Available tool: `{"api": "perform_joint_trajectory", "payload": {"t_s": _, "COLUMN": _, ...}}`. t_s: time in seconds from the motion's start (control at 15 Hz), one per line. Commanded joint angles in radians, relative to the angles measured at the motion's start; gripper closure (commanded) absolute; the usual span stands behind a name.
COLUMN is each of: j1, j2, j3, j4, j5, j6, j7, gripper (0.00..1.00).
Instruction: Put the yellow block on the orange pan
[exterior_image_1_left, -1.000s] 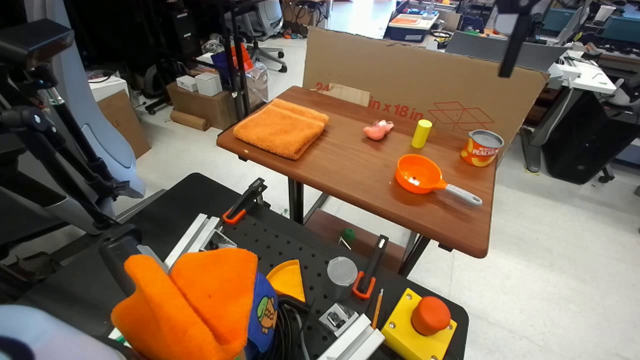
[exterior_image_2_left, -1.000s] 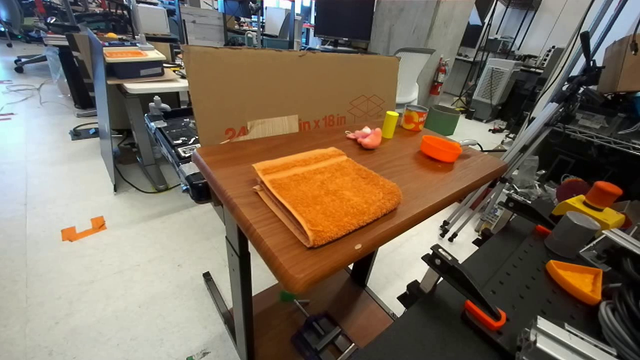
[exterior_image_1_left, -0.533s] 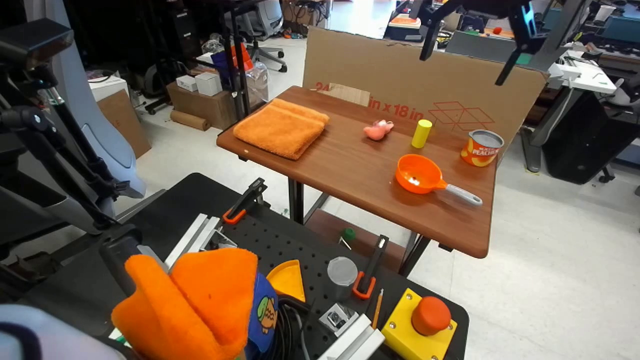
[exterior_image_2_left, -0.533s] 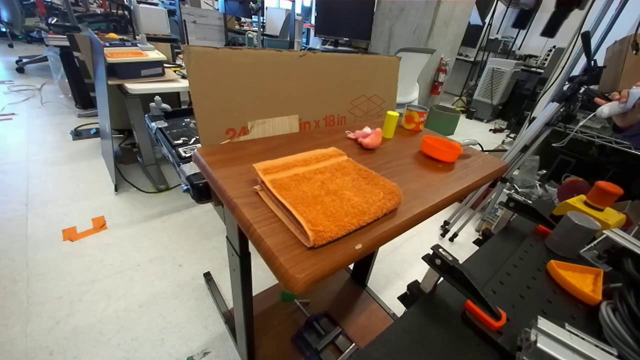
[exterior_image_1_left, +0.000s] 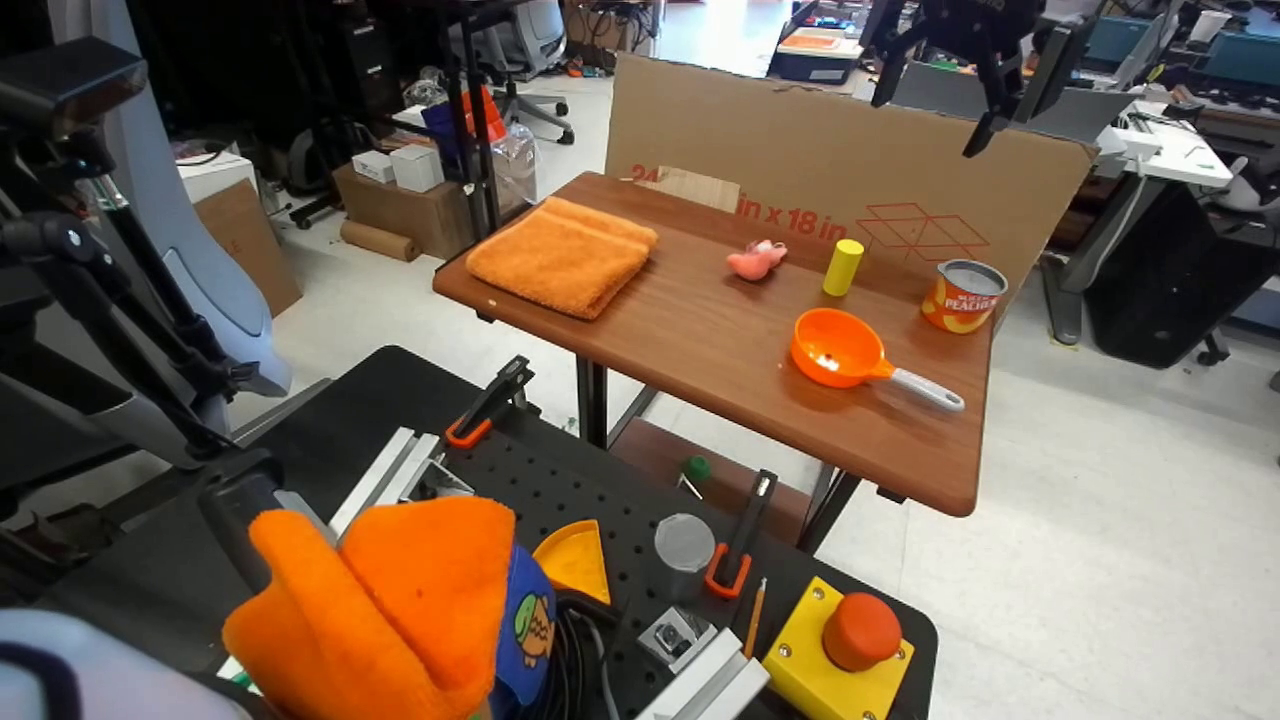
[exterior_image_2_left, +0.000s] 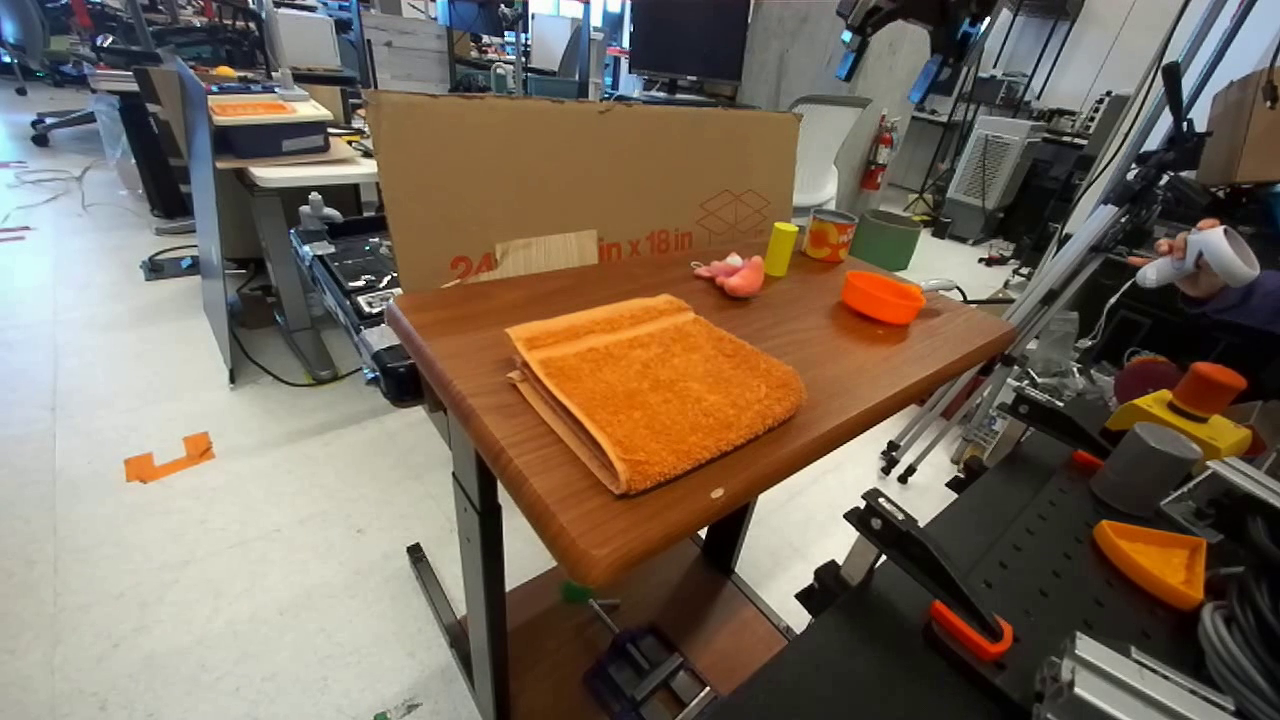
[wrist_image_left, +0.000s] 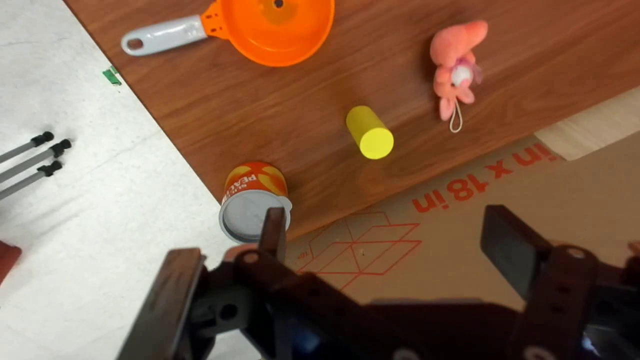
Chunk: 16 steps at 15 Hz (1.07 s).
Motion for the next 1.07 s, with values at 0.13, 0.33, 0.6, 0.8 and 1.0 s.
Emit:
{"api": "perform_joint_trajectory", "payload": {"t_s": 0.13, "j1": -0.004, "j2": 0.238, "j3": -0.010, "j4": 0.223, "j5": -0.054, "j6": 0.025, "j7": 0.156, "gripper": 0.00}}
{"api": "perform_joint_trajectory", "payload": {"t_s": 0.33, "j1": 0.013, "j2": 0.333, "j3": -0.023, "j4": 0.289, "j5": -0.095, "j6": 0.001, "j7": 0.226, "gripper": 0.00}}
{"api": "perform_joint_trajectory", "payload": {"t_s": 0.6, "j1": 0.043, "j2": 0.415, "j3": -0.028, "j4": 0.324, "j5": -0.133, "j6": -0.011, "j7": 0.299, "gripper": 0.00}}
{"api": "perform_joint_trajectory", "payload": {"t_s": 0.8, "j1": 0.061, "j2": 0.447, "j3": -0.023, "j4": 0.326, "j5": -0.134, "j6": -0.034, "j7": 0.316, "gripper": 0.00}}
{"api": "perform_joint_trajectory", "payload": {"t_s": 1.0, "j1": 0.083, "j2": 0.467, "j3": -0.027, "j4": 0.317, "j5": -0.143, "j6": -0.041, "j7": 0.332, "gripper": 0.00}}
